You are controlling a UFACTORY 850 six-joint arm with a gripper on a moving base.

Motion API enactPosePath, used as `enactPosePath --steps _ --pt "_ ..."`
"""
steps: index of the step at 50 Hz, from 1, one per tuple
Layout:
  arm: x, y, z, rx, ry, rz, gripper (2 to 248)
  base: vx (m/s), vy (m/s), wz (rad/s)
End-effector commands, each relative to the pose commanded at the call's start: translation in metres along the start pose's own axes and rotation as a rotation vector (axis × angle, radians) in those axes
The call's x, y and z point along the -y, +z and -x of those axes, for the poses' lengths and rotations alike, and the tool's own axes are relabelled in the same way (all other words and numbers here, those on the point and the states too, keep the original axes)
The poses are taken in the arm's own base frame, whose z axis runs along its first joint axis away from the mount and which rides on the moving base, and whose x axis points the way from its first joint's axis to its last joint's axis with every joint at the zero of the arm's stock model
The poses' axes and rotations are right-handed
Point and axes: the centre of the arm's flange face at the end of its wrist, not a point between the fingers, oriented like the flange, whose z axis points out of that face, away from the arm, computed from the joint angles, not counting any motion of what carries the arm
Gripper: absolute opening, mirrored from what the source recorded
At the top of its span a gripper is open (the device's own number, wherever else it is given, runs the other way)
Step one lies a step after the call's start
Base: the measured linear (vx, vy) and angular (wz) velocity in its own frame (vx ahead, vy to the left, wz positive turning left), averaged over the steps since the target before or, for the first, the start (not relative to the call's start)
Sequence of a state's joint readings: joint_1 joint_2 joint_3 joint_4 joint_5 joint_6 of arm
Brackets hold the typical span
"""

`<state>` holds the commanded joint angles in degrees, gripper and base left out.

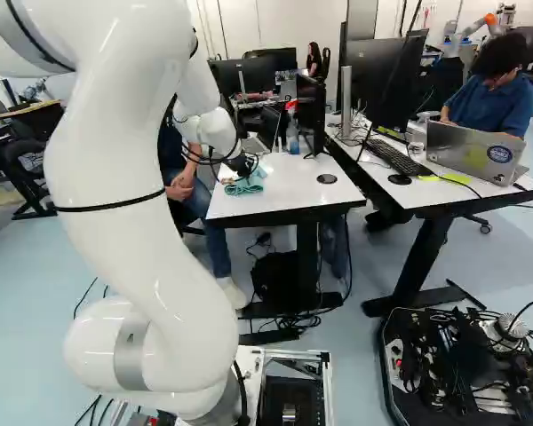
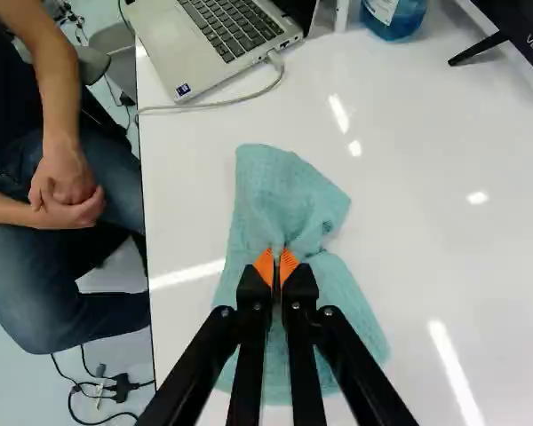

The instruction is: Clean the table with the green towel

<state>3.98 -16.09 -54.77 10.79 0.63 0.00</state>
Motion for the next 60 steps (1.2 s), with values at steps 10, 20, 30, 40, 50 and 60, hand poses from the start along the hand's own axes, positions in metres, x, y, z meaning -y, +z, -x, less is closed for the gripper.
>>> enactPosePath --steps 10,20,30,40,50,60 --pt "-0.003 -0.008 0.009 0.005 0.001 0.002 32 0.000 0.000 0.000" --pt "-0.004 -0.015 0.008 -0.005 0.003 0.002 32 0.000 0.000 0.000" --pt "-0.011 -0.028 0.004 -0.026 0.014 0.007 32 0.000 0.000 0.000" --pt "-0.021 -0.043 0.001 -0.049 0.029 0.016 32 0.000 0.000 0.000" --pt "-0.032 -0.057 -0.003 -0.074 0.047 0.027 32 0.000 0.000 0.000" --pt "-0.045 -0.069 -0.010 -0.100 0.067 0.042 32 0.000 0.000 0.000"
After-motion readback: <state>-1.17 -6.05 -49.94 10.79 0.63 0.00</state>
